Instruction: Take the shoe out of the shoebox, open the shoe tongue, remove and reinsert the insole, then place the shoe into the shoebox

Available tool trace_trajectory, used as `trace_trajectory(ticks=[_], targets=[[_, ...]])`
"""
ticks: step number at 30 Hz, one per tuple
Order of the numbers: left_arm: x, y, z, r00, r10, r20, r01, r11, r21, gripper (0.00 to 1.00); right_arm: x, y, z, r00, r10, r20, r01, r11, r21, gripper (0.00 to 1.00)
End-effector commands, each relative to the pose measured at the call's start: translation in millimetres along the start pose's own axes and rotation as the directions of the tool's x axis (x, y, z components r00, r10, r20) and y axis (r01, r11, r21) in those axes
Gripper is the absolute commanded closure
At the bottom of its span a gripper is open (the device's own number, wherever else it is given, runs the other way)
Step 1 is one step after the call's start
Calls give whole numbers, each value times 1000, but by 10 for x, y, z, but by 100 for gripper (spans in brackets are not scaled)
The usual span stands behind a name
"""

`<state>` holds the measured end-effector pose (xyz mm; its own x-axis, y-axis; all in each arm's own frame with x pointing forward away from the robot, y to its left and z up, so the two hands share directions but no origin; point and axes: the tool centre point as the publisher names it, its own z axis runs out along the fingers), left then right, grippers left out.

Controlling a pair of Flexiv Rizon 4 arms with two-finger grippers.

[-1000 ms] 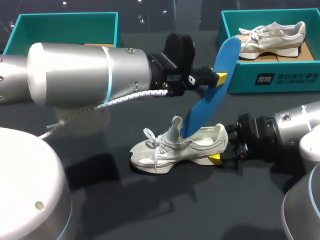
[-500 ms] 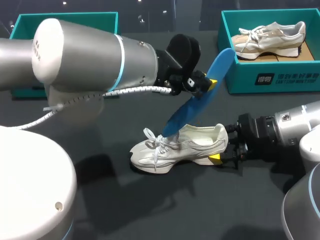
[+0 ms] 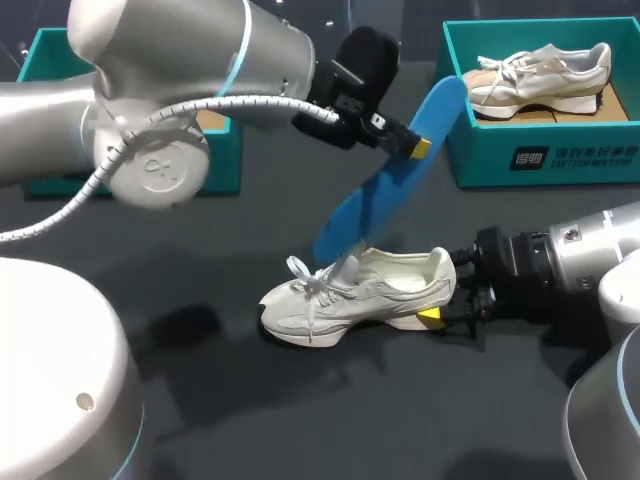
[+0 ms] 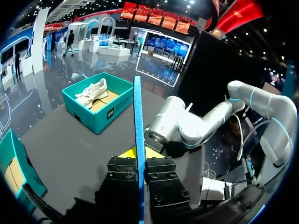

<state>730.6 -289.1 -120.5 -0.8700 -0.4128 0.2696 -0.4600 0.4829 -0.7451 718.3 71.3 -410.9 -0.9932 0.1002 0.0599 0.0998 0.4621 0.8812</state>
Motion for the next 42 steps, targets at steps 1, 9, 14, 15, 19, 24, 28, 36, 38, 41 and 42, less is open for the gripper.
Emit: trace_trajectory(ticks=[1, 9, 14, 15, 19, 24, 28, 36, 38, 41, 42], targets=[[-48, 79, -165, 988, 0, -153, 8, 999, 53, 100, 6, 0, 9, 1000, 1, 0, -1, 1000, 3, 100], [-6, 78, -450, 935, -93, -343, 146, 981, 131, 100, 6, 0, 9, 1000, 1, 0, -1, 1000, 3, 100], [-6, 78, -450, 935, -93, -343, 146, 981, 131, 100, 6, 0, 9, 1000, 1, 0, -1, 1000, 3, 100], [-6, 78, -450, 935, -93, -343, 146, 981, 131, 100, 6, 0, 9, 1000, 1, 0, -1, 1000, 3, 100], [-6, 78, -450, 935, -93, -343, 146, 981, 131, 100, 6, 0, 9, 1000, 1, 0, -1, 1000, 3, 100], [95, 160, -588, 924, -62, -378, 146, 969, 199, 100, 6, 0, 9, 1000, 1, 0, -1, 1000, 3, 100], [114, 193, -683, 925, -55, -377, 153, 960, 234, 100, 6, 0, 9, 1000, 1, 0, -1, 1000, 3, 100], [99, 271, -968, 923, -61, -379, 196, 924, 328, 100, 6, 0, 9, 1000, 1, 0, -1, 1000, 3, 100], [99, 271, -968, 923, -61, -379, 196, 924, 328, 100, 6, 0, 9, 1000, 1, 0, -1, 1000, 3, 100], [99, 271, -968, 923, -61, -379, 196, 924, 328, 100, 6, 0, 9, 1000, 1, 0, -1, 1000, 3, 100], [99, 271, -968, 923, -61, -379, 196, 924, 328, 100, 6, 0, 9, 1000, 1, 0, -1, 1000, 3, 100]])
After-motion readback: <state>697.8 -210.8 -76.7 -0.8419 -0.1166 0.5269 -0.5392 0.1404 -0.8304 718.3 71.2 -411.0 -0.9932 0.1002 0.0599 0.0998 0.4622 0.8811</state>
